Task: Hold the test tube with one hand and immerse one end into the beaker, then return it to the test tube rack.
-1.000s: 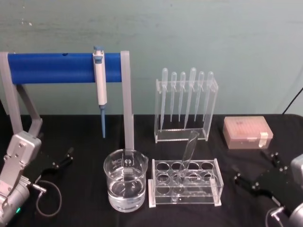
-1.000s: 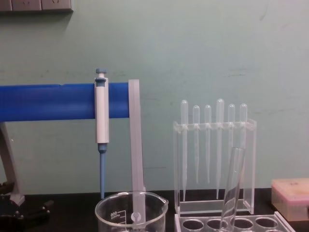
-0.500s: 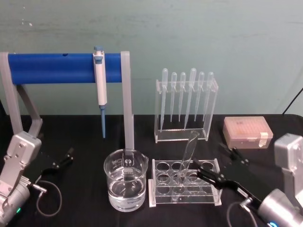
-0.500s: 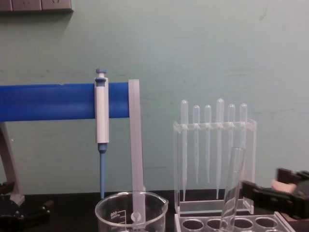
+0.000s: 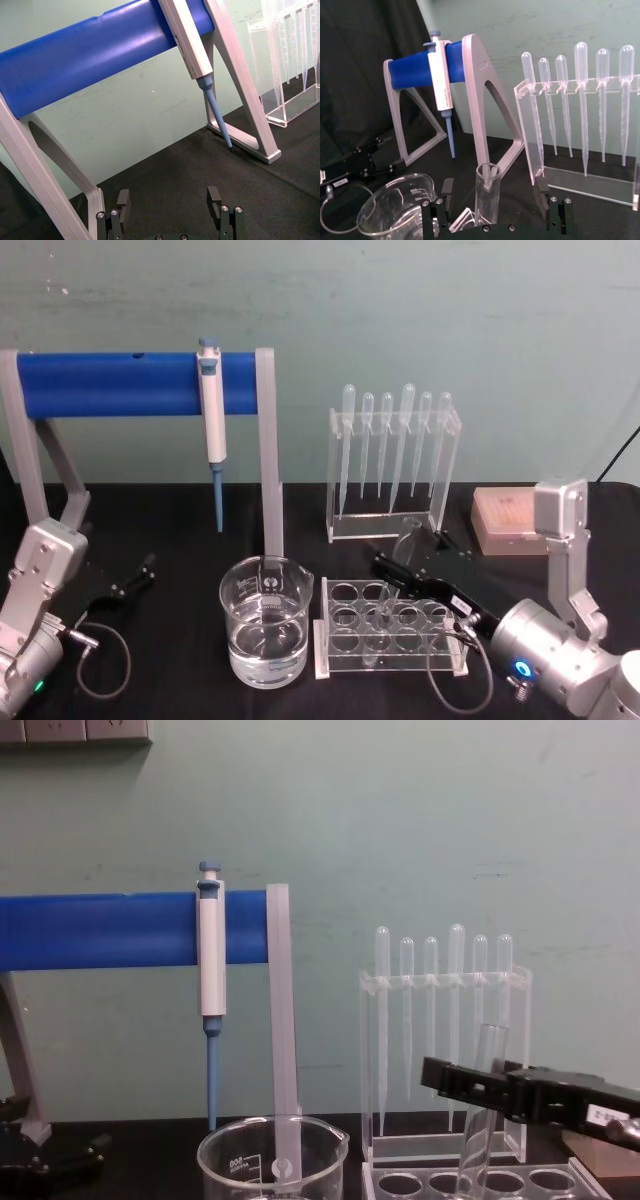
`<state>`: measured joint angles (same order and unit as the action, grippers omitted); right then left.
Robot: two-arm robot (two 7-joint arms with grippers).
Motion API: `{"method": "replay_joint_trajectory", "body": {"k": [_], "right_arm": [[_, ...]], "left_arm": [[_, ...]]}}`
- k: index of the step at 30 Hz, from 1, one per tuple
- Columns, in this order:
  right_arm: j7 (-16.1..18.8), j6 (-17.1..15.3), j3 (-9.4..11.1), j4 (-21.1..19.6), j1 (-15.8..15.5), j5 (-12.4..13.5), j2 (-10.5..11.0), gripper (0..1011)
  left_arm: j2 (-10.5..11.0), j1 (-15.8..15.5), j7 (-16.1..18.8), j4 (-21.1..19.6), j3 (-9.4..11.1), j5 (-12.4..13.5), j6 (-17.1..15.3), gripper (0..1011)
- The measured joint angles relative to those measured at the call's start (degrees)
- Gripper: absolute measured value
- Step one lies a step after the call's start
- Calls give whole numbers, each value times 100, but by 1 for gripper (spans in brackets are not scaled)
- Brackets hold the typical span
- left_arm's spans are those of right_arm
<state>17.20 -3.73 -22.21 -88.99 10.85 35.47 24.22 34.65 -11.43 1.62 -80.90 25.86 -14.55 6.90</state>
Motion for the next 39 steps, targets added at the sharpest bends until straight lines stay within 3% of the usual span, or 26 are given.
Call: {"method": "replay_joint_trajectory", "body": {"k": [9,28,39], "right_arm": [[50,-243,81,160,114,69,-208,883],[84,-336,148,203,146,61,-289,279],[59,-155,161,-129,36,-235,-174,137]], "left_arm": [[0,0,0,0,0,0,0,1000],[0,0,0,0,0,0,0,1000],[0,0,0,0,0,0,0,1000]]}}
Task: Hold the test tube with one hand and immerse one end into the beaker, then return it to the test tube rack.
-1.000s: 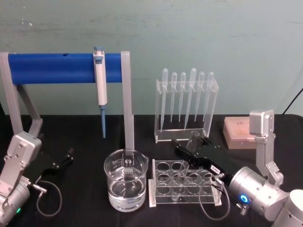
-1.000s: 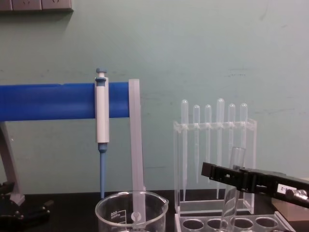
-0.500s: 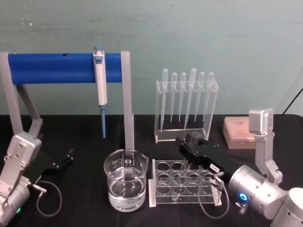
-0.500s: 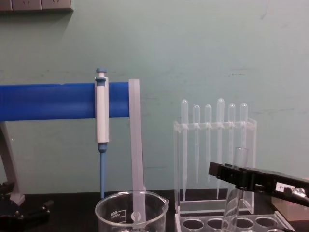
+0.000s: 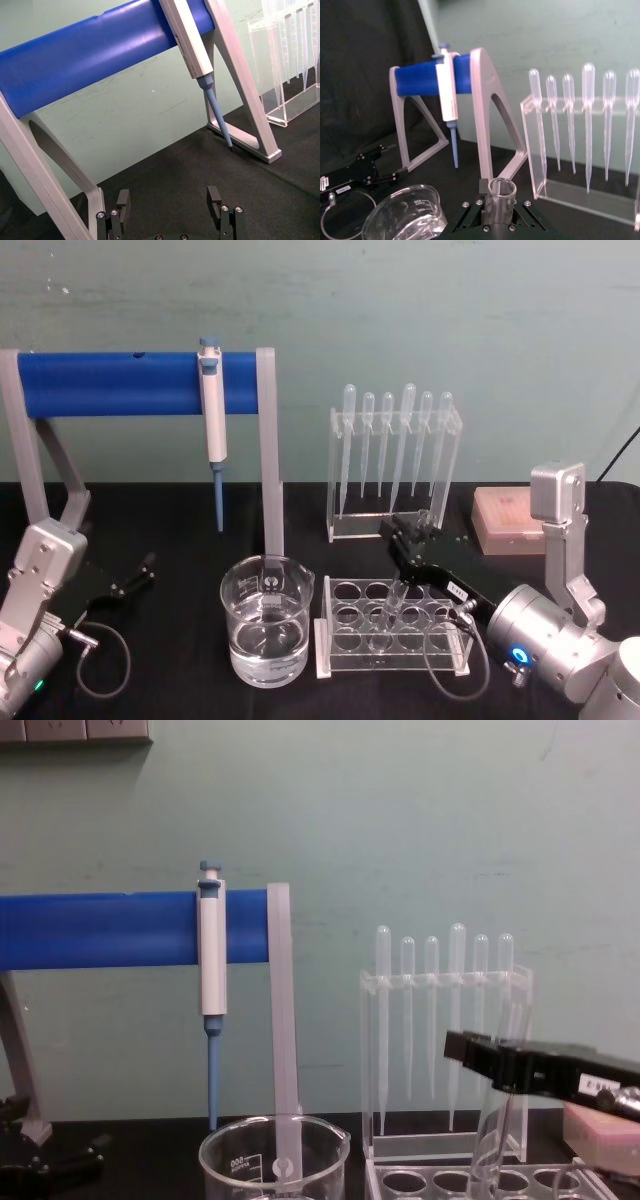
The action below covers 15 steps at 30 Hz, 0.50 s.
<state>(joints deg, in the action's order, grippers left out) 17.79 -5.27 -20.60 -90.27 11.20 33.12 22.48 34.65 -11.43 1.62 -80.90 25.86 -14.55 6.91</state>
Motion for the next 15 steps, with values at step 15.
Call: {"method": "replay_joint_trajectory", "body": {"k": [15], "right_arm": [[37,287,-41,-596,-55,-871,195,134]], "left_arm": [[0,0,0,0,0,0,0,1000]]}}
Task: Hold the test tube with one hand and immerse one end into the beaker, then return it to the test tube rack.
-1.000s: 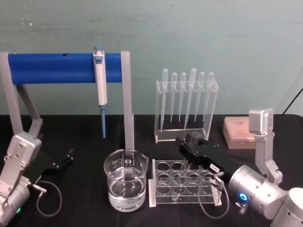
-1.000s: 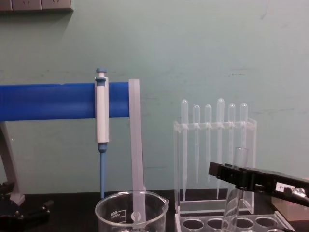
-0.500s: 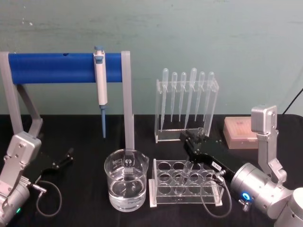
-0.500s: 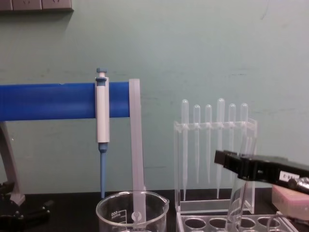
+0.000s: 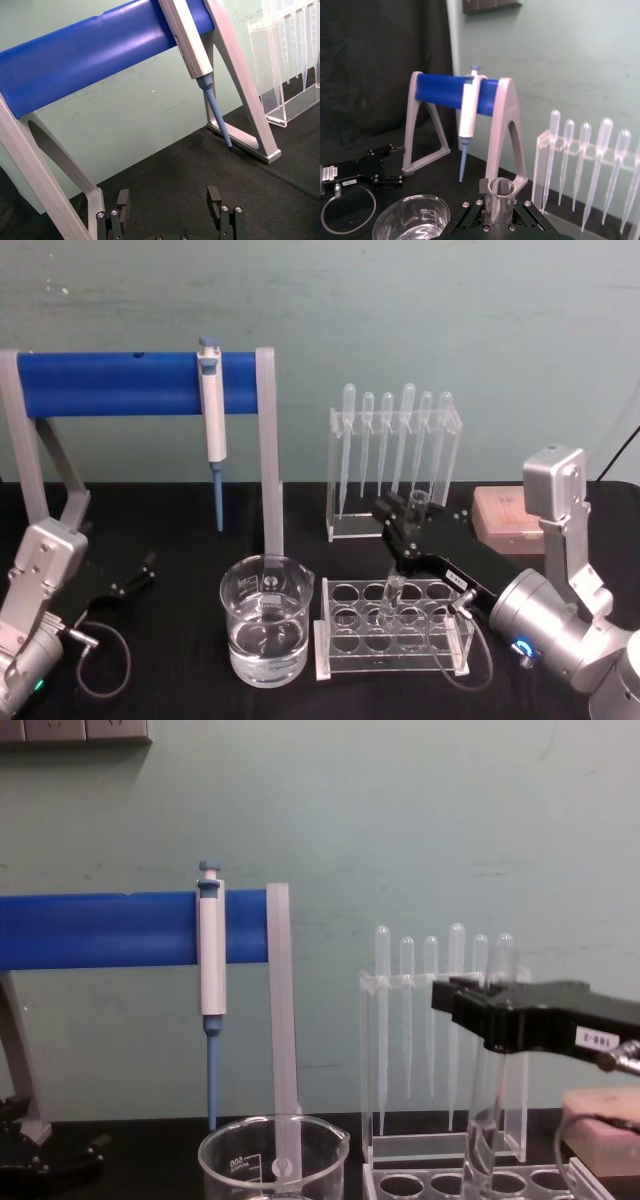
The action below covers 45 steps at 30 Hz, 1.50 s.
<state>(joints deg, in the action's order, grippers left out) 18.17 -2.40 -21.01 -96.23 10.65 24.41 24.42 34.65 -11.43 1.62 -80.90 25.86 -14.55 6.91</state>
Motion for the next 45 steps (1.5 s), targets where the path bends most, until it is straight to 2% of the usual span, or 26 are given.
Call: {"method": "replay_joint_trajectory", "body": {"k": [4,15,21,45], "right_arm": [[117,-36,-7,-186,55,-163,65,134],[363,-331,48,-585,153,-177,192,134],[366,-469,63,-608,168,-140,217,134],[364,-433,60,-593,161,-135,204,134]], "left_arm": [[0,0,0,0,0,0,0,1000],[0,0,0,0,0,0,0,1000],[0,0,0,0,0,0,0,1000],[0,0,0,0,0,0,0,1000]]}}
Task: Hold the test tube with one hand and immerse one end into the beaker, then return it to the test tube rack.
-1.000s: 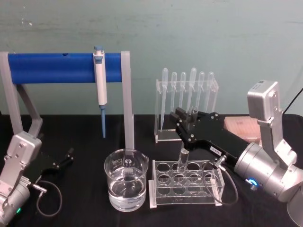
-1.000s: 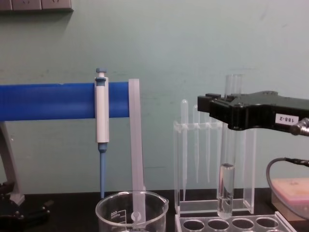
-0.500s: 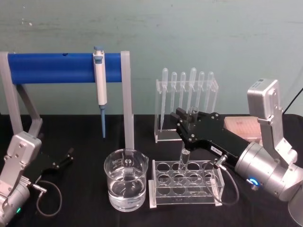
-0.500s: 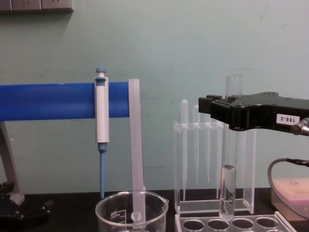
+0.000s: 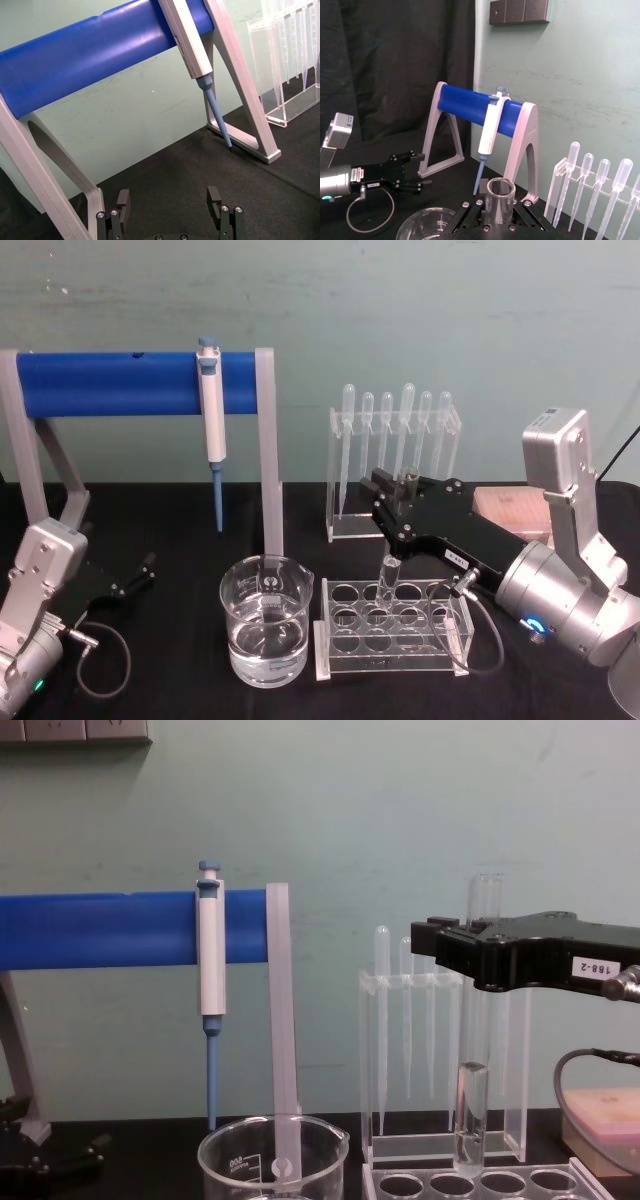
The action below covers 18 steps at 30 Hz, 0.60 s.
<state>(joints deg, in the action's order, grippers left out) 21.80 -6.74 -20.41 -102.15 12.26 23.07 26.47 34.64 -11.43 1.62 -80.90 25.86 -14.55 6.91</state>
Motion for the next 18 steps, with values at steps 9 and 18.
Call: {"method": "replay_joint_trajectory", "body": {"k": [9,18], "right_arm": [[85,-26,-71,-45,117,81,-43,134],[249,-138,-456,47,656,81,-286,134]], "left_arm": [[0,0,0,0,0,0,0,1000],[0,0,0,0,0,0,0,1000]]}}
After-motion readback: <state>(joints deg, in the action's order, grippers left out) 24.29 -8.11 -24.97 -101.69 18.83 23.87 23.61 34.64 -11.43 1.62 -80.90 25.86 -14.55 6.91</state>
